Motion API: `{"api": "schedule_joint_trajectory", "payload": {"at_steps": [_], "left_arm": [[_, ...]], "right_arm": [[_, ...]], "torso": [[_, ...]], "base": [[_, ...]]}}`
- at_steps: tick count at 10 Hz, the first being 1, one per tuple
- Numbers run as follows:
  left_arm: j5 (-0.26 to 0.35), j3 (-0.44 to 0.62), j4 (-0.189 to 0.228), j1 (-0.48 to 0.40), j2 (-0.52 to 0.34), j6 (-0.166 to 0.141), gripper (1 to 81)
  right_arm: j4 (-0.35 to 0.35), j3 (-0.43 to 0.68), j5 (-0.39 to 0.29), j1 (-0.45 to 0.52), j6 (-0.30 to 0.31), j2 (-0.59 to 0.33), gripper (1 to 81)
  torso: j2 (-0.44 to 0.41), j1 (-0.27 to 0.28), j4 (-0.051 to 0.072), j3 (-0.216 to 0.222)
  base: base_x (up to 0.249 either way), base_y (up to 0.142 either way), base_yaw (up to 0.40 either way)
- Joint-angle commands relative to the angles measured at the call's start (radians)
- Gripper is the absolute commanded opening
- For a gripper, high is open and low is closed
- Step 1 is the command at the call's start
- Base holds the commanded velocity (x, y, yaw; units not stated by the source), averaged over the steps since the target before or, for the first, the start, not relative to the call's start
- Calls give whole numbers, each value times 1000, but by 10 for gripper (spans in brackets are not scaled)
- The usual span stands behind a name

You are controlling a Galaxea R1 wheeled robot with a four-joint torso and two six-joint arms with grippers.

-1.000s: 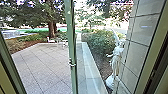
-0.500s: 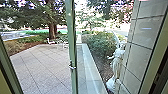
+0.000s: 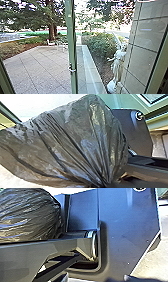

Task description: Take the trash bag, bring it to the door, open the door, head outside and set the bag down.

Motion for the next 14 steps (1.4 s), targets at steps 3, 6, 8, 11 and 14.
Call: {"api": "schedule_joint_trajectory", "payload": {"at_steps": [3,6,8,11,14], "left_arm": [[55,3,8,-49,-1,4,10],[55,3,8,-49,-1,4,10],[55,3,8,-49,-1,4,10],[55,3,8,-49,-1,4,10],[55,3,8,-49,1,4,10]], "right_arm": [[-6,16,-61,54,-12,13,811],[-6,16,-61,56,-12,13,811],[-5,16,-61,54,-12,13,811],[-5,16,-61,54,-12,13,811],[-6,16,-61,53,-12,16,811]], "torso": [[0,1,0,0],[0,1,0,0],[0,2,0,0],[-1,1,0,0],[0,3,0,0]], "base": [[108,0,0],[108,0,0],[108,0,0],[108,0,0],[107,0,0]]}}
